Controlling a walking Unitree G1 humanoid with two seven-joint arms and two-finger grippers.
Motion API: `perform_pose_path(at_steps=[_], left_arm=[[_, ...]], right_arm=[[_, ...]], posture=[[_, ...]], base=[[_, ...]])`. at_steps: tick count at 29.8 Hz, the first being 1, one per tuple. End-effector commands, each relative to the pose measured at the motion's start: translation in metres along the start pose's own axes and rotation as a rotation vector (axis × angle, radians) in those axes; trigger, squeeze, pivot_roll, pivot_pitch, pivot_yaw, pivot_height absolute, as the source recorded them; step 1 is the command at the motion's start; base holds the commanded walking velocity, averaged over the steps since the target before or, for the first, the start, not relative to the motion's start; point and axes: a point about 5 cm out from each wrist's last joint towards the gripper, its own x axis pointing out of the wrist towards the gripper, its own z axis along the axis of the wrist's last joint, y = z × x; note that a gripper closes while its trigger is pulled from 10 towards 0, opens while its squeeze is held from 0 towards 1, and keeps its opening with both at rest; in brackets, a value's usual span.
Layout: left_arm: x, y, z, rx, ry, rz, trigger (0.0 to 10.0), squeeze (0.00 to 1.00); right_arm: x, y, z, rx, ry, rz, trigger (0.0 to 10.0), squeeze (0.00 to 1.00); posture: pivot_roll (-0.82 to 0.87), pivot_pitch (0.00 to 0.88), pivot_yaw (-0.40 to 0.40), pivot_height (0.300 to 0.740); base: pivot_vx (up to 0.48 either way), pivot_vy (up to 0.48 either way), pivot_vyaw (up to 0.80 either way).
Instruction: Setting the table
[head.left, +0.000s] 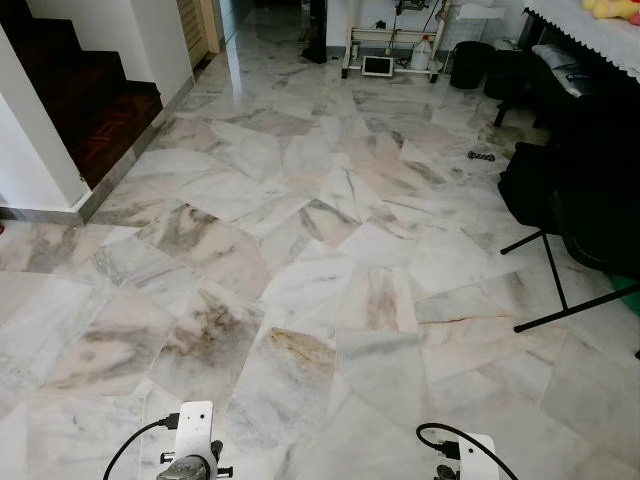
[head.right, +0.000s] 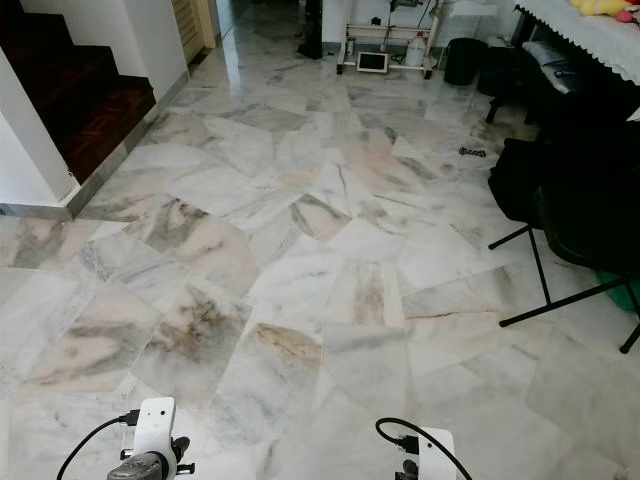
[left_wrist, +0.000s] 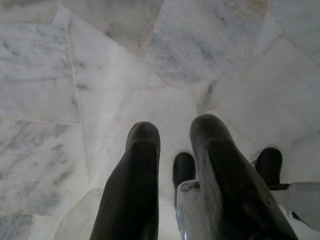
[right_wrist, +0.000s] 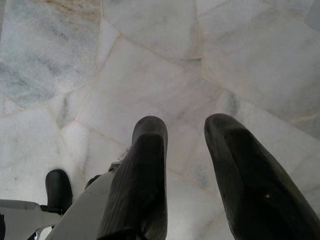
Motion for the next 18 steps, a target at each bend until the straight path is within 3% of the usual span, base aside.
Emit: perform_pose_path(at_steps=[1, 18], left_arm=[[-0.0093, 0.0396, -0.0389, 0.077, 0.097, -0.02, 10.0, 0.0], [-0.0093, 0.0396, -0.0389, 0.077, 0.097, -0.02, 10.0, 0.0]], right_arm=[[0.0018, 0.0257, 0.0046, 0.113, 0.004, 0.104, 10.0, 0.0], [0.0018, 0.0257, 0.0046, 0.113, 0.004, 0.104, 10.0, 0.0]], posture=[[0.11, 0.0, -0.042, 0.74], [0.11, 0.0, -0.042, 0.74]], base=[[0.0, 0.0, 0.0], [0.0, 0.0, 0.0]])
